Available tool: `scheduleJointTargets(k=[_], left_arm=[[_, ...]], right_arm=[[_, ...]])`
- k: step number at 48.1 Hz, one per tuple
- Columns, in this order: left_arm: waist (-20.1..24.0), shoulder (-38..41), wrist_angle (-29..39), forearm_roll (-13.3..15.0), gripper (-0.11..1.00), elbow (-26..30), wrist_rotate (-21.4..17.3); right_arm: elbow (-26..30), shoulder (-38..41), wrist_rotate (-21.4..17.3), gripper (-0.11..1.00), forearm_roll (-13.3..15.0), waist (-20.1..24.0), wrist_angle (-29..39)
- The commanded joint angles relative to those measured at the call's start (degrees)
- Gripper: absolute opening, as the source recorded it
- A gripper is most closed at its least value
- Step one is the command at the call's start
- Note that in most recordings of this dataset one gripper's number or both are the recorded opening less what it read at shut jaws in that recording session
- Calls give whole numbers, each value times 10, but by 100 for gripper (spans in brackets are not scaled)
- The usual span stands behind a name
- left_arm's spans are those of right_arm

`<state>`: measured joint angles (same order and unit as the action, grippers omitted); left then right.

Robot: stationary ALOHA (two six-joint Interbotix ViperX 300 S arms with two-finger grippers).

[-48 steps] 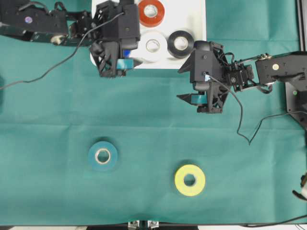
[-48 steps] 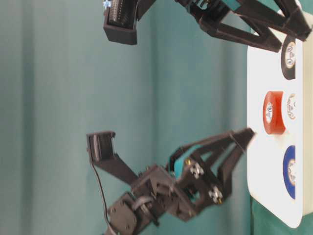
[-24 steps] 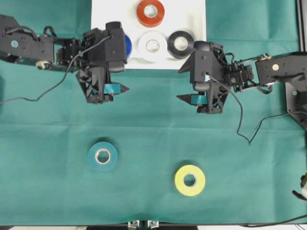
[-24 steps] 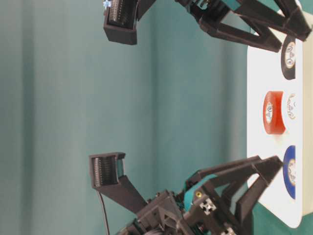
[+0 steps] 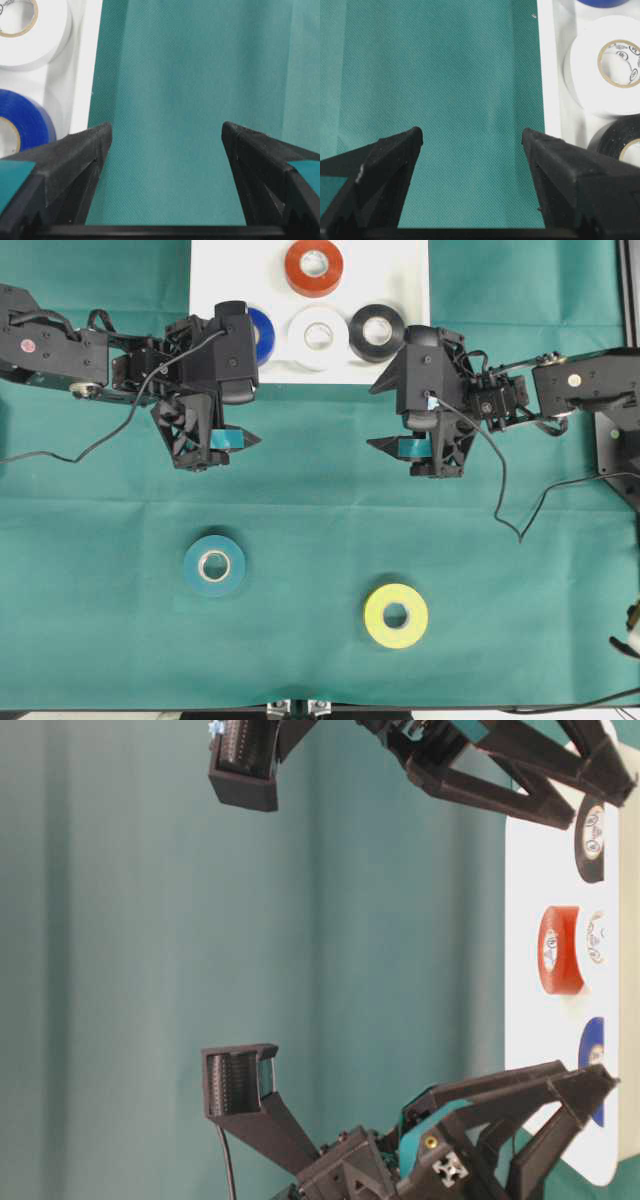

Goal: Put the tape alternately from left to right into the white case.
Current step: 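Move the right gripper down over the yellow tape roll and grasp it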

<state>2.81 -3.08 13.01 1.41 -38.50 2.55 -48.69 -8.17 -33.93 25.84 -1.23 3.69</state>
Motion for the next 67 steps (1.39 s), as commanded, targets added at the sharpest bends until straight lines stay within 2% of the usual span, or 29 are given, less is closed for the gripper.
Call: scheduleJointTargets(k=[1, 16, 30, 53, 67], left_arm=[[0, -11, -4, 1, 81, 6, 2], [-1, -10, -5, 1, 81, 6, 2], [-1, -10, -5, 1, 81, 6, 2], [-1, -9, -6, 1, 81, 5, 2], [0, -9, -6, 1, 81, 9, 2]], right_arm=[[5, -12, -1, 85, -1, 3, -5], [6, -12, -3, 85, -4, 31, -6], [4, -12, -39, 85, -4, 74, -4], [8, -12, -41, 85, -6, 152, -7], [3, -11, -103, 85, -4, 214, -14]])
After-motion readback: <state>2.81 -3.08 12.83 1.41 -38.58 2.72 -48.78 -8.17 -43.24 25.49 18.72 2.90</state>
